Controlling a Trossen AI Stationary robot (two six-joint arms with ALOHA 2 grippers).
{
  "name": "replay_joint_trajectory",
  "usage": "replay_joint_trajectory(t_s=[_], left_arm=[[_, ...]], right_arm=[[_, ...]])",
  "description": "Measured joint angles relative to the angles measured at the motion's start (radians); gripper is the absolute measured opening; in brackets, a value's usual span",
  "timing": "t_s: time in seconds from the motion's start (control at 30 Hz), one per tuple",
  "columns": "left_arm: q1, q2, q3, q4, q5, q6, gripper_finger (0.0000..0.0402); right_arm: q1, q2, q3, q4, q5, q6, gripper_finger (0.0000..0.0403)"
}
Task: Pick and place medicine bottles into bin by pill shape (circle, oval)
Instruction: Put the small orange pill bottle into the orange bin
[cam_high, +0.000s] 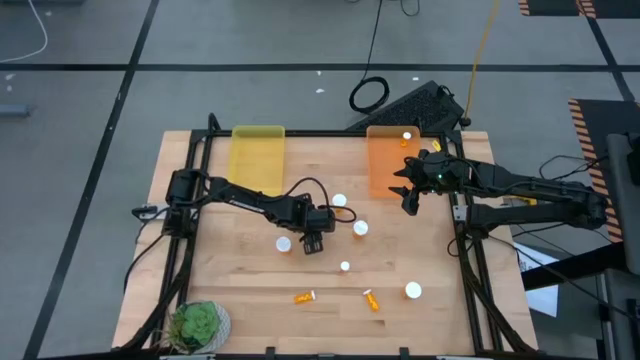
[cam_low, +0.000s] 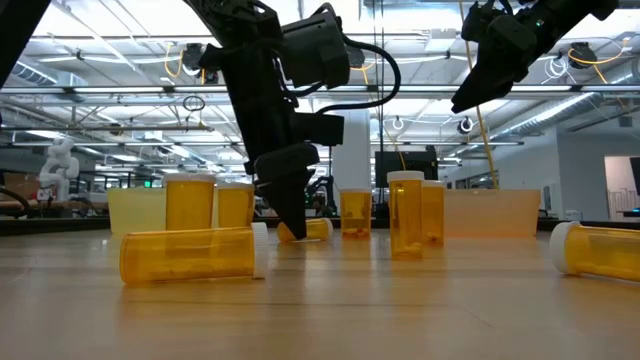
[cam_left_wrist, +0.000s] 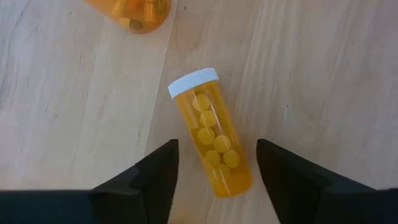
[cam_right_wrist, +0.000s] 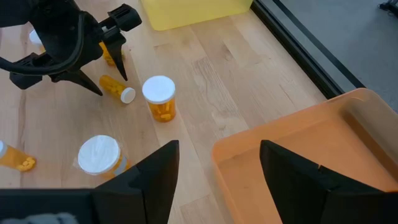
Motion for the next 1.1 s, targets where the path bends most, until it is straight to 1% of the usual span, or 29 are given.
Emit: replay_joint_trajectory(t_s=[0.2,0.4,0.7,0.8,0.93,1.1], left_arm=[[0.001,0.014,0.000,0.001,0.001,0.000,0.0163],[0.004,0.040,0.004,0.005,0.027,0.007,0.0144],[0.006,0.007,-0.003,0.005,-0.006,0.026,0.0101],[0.009,-0.011,-0.003,0.014,-0.011,0.039,0.0098],[0.010,-0.042,-0.003,0.019,-0.011,0.069,0.0104],[0.011,-0.131,-0.003,0.029,-0.014,0.129,0.0106]], right_arm=[[0.000,0.000,0.000,0.000,0.000,0.000,0.0219],[0.000,0.000,0.000,0.000,-0.003,0.000,0.0219],[0.000,0.000,0.000,0.000,-0.003,-0.004,0.0219],[0.000,0.000,0.000,0.000,-0.003,-0.004,0.0219],[0.000,0.000,0.001,0.000,-0.003,-0.004,0.0219],[0.000,0.000,-0.021,0.034,-0.003,-0.023,0.0219]])
